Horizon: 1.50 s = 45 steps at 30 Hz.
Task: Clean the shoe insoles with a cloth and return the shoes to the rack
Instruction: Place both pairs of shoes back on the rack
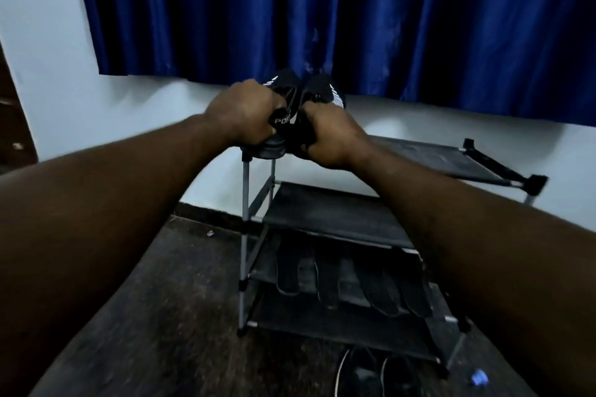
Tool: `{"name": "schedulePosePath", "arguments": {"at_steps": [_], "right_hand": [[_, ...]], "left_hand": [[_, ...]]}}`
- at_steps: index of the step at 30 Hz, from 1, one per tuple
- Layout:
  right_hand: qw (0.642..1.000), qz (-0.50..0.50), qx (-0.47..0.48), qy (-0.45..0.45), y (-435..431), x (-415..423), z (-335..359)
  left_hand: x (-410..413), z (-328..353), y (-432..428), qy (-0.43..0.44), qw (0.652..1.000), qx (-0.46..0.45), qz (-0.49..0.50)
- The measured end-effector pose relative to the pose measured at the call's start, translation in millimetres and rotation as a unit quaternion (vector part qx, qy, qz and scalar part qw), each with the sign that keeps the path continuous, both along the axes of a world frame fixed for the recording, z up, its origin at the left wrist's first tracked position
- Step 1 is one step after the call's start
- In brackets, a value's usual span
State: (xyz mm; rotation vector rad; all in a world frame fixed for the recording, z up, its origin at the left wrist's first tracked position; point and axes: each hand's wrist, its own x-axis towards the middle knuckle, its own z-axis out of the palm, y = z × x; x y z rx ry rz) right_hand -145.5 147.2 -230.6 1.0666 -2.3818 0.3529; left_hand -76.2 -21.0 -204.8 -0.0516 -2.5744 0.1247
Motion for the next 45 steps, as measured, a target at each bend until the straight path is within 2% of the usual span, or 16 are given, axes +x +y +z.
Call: {"name": "schedulePosePath", "arguments": {"at_steps": [6, 11, 17, 24, 27, 33, 41, 45], "right_hand": [[0.996, -0.019, 0.075, -0.034, -37.7, -70.8, 42.3], [0.992, -0.032, 0.102, -0.071, -50.6, -78.7, 122.3], [0.988, -0.025, 0.109, -0.104, -56.3, -53.7, 242.6], [0.974, -0.031, 0.166, -0.148, -34.0, 10.7, 411.8], [0.969, -0.044, 0.173, -0.173, -23.0, 43.3, 452.3], [0.960, -0.065, 0.154, -0.225, -0.4, 101.2, 491.9], [0.961, -0.096, 0.161, -0.202, 12.7, 121.3, 504.2], [0.956, -0.108, 0.163, -0.219, -1.7, 125.0, 500.4]], "left_hand": [[-71.0, 29.8, -33.7, -0.026, 0.999, 0.027, 0.009], [-79.3, 107.3, -37.4, -0.052, 0.998, 0.046, 0.000], [-45.6, 239.7, -41.3, -0.124, 0.990, 0.073, 0.005], [17.2, 404.3, -24.5, -0.195, 0.975, 0.105, 0.029], [47.1, 446.5, -12.9, -0.215, 0.972, 0.092, 0.030], [94.0, 491.5, 13.8, -0.236, 0.967, 0.087, 0.032], [112.8, 496.6, 27.7, -0.217, 0.972, 0.088, 0.007], [110.4, 494.7, 11.6, -0.223, 0.972, 0.078, -0.006]]}}
